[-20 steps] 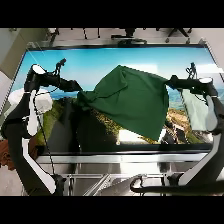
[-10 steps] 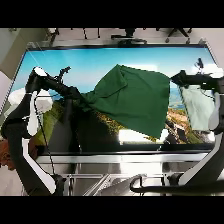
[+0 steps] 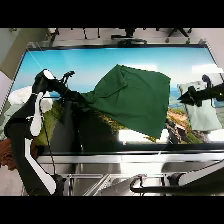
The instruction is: Fold the shirts.
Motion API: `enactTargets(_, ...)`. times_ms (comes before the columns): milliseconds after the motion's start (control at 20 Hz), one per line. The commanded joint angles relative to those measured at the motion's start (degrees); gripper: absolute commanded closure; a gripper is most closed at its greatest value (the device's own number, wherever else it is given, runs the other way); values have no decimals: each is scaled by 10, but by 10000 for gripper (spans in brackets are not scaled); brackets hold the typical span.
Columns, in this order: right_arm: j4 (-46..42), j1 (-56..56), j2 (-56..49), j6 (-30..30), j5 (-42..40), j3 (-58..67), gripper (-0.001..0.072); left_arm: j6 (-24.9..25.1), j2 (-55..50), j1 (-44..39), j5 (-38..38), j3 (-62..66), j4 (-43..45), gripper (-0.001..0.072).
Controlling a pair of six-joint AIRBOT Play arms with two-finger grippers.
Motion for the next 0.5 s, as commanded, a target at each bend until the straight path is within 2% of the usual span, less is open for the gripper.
enactTargets(0, -16, -2, 104, -1, -34, -156, 466, -3, 1, -30, 59, -7, 85, 220)
enactTargets(50, -16, -1, 132, -5, -49, -197, 464, -5, 0, -37, 52, -2, 110, 441)
enactTargets(100, -15, -1, 157, -7, -56, -236, 443, -5, 0, -42, 40, 7, 121, 628)
enactTargets(150, -15, -1, 176, -7, -57, -271, 356, -4, 0, -42, 26, 19, 123, 691)
enactTargets(200, -16, -1, 193, -7, -57, -304, 287, -4, 0, -42, 12, 33, 118, 691)
enactTargets(300, -16, 1, 217, -9, -65, -367, 279, -5, 1, -42, -15, 61, 104, 691)
enactTargets(450, -16, 30, 225, -17, -110, -442, 279, -5, 2, -37, -40, 80, 35, 691)
